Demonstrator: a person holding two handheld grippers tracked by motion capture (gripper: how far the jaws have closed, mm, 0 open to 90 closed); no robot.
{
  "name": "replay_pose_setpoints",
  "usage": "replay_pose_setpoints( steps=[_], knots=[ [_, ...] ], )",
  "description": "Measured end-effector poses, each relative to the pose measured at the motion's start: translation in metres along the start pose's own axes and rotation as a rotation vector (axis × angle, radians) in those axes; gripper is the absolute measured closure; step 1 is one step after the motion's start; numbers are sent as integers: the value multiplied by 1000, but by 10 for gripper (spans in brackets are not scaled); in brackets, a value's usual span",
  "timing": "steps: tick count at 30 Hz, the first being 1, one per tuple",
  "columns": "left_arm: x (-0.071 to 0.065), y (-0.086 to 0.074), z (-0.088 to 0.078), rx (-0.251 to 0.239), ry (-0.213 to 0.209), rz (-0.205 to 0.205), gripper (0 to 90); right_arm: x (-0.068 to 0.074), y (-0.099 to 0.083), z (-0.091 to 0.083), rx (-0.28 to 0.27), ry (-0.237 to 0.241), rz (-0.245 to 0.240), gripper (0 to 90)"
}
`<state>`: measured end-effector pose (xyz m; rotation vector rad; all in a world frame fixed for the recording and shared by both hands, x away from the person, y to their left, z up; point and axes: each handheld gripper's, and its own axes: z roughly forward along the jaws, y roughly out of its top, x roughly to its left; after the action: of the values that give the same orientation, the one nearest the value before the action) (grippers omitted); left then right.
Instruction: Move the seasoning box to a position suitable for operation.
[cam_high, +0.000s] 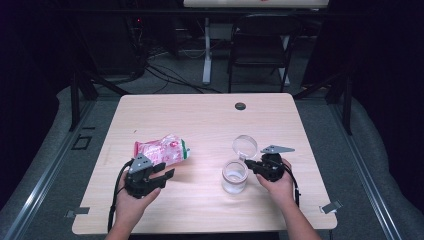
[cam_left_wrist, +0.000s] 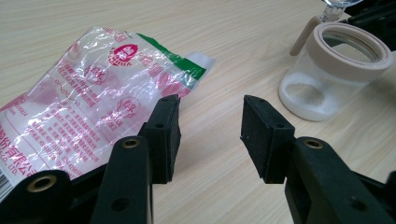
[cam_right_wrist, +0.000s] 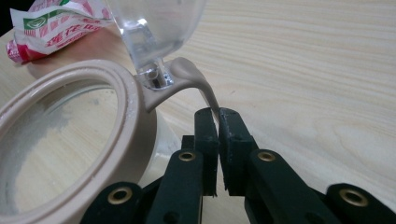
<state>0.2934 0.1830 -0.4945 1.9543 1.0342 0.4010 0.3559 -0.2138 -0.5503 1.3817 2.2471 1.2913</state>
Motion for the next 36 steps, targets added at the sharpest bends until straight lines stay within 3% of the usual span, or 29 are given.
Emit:
replay_pose_setpoints(
  steps=[12, 21, 26, 31, 36],
  knots=[
    [5, -7, -1, 24, 51, 20, 563, -2, 5, 8, 12, 4, 2, 829],
    [11, -5, 7, 54, 57, 24, 562, -5, 5, -13, 94, -90, -9, 792],
    [12, -1, 17, 81, 82, 91, 539, -5, -1, -21, 148, -131, -9, 779],
    [10, 3, 32, 104, 102, 149, 483, 3, -7, -25, 208, -190, -51, 773],
    [5, 6, 47, 109, 118, 188, 463, 7, -13, -35, 268, -146, -14, 724]
  ],
)
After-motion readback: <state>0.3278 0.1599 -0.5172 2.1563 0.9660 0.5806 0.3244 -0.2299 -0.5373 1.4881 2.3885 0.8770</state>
